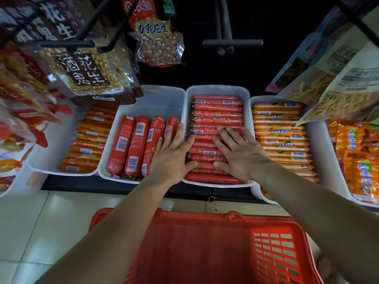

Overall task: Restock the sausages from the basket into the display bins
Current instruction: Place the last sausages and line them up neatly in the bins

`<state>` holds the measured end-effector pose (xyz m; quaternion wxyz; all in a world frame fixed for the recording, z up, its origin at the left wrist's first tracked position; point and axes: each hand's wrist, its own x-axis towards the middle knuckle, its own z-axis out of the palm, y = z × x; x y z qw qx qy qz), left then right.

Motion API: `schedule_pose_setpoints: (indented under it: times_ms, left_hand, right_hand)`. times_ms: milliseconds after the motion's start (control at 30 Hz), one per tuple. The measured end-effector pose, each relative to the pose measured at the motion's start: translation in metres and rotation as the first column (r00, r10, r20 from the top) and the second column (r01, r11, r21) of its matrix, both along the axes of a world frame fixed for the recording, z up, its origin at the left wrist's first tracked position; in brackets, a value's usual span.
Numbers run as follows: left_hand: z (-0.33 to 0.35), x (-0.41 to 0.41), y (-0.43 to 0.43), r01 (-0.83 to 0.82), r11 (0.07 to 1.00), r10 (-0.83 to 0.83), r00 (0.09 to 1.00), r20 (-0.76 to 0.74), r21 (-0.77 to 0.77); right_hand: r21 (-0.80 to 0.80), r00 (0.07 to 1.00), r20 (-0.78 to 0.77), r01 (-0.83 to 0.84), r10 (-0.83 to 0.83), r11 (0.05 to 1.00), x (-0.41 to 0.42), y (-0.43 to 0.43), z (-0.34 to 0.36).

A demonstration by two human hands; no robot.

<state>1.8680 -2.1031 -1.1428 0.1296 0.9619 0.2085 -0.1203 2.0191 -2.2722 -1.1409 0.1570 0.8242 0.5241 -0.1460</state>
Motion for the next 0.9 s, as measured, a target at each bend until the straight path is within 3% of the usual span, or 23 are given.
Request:
schedule_pose_setpoints:
  times_ms: [100, 267, 433, 567, 667, 900]
  left_hand:
    - [-0.004, 0.005, 0.000, -0.012, 1.000, 0.012, 0.999, 0.032, 0.020]
    - [0.000, -0.007, -0.006, -0.070, 0.990, 0.089, 0.985, 0.150, -0.126]
    - [0.004, -0.011, -0.012, -0.110, 0.978, 0.145, 0.968, 0.205, -0.175]
    - [0.015, 0.000, -0.032, -0.105, 0.934, 0.227, 0.913, 0.339, -0.342]
    - [0.008, 0.020, -0.041, -0.155, 0.843, 0.334, 0.901, 0.276, -0.516]
    - [-0.013, 0.077, -0.035, -0.415, 0.655, 0.619, 0.774, 0.133, -0.632]
  right_hand:
    - [-0.032, 1.000, 0.000, 0.000, 0.000, 0.999, 0.004, 0.003, -0.003]
    - [0.014, 0.999, -0.031, -0.043, 0.043, 0.999, 0.003, 0.002, -0.003]
    - [0.006, 0.998, -0.063, -0.018, 0.019, 1.000, 0.006, 0.004, 0.002]
    - [0.056, 0.995, -0.094, 0.037, -0.032, 0.998, 0.001, 0.006, 0.000]
    - [0.014, 0.997, -0.070, 0.044, -0.043, 0.999, 0.003, 0.011, 0.000]
    - [0.075, 0.989, 0.055, 0.135, -0.139, 0.988, 0.024, 0.005, 0.000]
